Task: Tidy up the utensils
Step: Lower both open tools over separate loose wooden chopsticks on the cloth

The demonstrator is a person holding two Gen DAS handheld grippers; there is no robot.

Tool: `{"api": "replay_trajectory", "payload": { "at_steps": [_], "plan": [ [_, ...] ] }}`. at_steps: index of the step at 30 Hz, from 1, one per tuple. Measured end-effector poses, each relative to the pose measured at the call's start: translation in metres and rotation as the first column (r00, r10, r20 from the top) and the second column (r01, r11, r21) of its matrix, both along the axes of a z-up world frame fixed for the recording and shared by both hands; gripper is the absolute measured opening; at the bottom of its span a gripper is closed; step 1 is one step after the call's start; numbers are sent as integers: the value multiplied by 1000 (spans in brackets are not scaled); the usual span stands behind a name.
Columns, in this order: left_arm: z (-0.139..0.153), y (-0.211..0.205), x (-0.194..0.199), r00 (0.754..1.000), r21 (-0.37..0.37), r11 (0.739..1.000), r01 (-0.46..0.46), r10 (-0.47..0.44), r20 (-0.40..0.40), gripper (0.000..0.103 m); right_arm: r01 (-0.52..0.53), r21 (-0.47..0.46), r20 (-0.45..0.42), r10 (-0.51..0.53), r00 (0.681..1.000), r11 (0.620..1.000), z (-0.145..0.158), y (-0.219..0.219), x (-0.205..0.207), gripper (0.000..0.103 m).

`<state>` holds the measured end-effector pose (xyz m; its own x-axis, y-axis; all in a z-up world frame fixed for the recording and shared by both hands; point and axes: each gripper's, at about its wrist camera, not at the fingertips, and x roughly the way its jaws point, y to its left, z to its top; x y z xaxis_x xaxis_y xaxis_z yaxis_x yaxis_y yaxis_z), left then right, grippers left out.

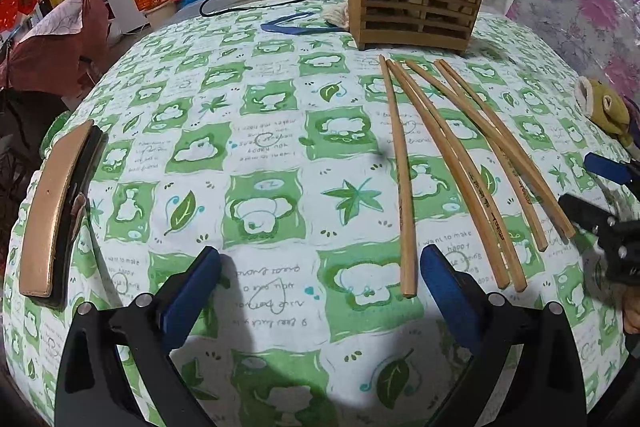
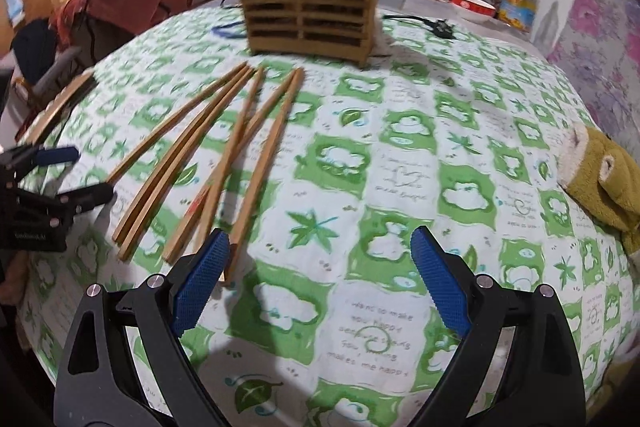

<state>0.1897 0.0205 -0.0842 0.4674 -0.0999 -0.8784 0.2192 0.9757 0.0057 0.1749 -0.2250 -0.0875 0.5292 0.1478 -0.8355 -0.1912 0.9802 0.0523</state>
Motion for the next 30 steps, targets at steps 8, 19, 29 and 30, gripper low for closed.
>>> {"api": "replay_trajectory", "payload": {
  "at_steps": [8,19,29,30],
  "plan": [
    [0,0,0,1000,0,1000,0,0,0,98,-55,-12,-16,55,998,998,-2,9,-2,87],
    [1,-2,-1,1000,-2,1000,13,-13,-1,98,64,82,-30,-61,998,995,-3,-20,1,65],
    [5,-21,-14,993,40,994,106,-108,43,94,41,91,-23,-39,999,995,-2,-18,0,65],
    [4,-21,-13,994,40,994,102,-104,39,93,39,89,-23,-37,999,995,-1,-18,0,65]
  ]
}}
